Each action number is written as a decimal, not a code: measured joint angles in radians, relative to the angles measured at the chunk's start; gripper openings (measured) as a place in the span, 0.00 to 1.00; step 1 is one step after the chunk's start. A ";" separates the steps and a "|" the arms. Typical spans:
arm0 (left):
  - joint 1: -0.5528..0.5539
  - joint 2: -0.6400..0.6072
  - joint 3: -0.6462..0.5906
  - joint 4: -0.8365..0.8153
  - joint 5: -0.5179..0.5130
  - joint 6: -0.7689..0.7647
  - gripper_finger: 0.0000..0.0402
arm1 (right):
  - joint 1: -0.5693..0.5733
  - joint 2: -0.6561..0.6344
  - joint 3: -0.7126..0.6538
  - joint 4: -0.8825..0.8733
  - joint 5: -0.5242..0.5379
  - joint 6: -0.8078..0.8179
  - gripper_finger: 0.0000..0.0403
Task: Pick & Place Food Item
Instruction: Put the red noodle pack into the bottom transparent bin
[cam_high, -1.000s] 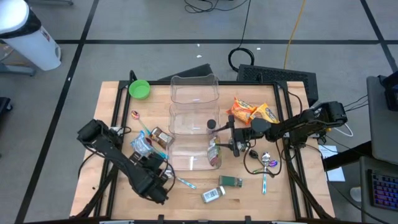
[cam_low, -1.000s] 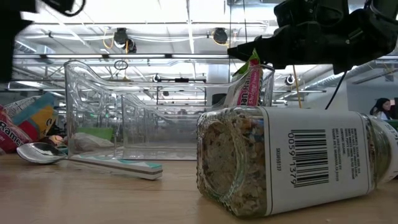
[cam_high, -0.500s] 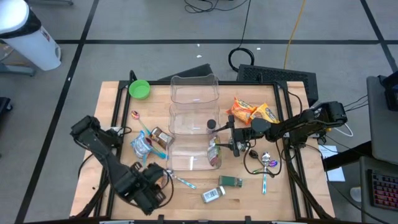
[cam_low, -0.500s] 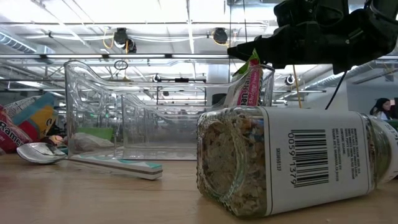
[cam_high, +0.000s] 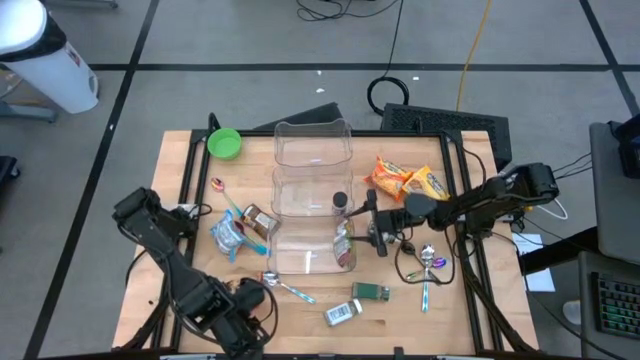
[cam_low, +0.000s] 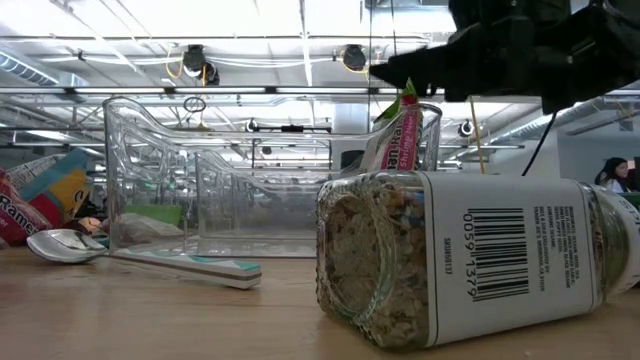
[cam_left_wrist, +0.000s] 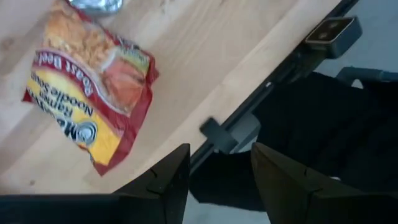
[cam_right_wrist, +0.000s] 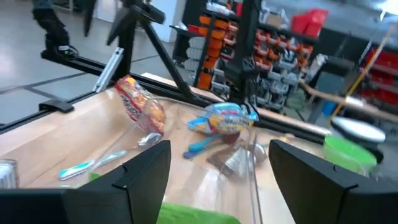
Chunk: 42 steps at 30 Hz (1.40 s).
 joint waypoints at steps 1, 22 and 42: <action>0.000 0.006 0.001 0.000 0.013 -0.006 0.44 | 0.010 -0.006 0.000 0.004 0.005 -0.018 0.65; -0.027 0.198 0.000 -0.106 0.150 0.051 0.44 | 0.252 -0.154 -0.019 -0.095 0.209 -0.118 0.65; 0.031 0.189 0.038 -0.235 0.088 0.225 0.44 | 0.251 -0.154 -0.035 -0.071 0.210 -0.092 0.65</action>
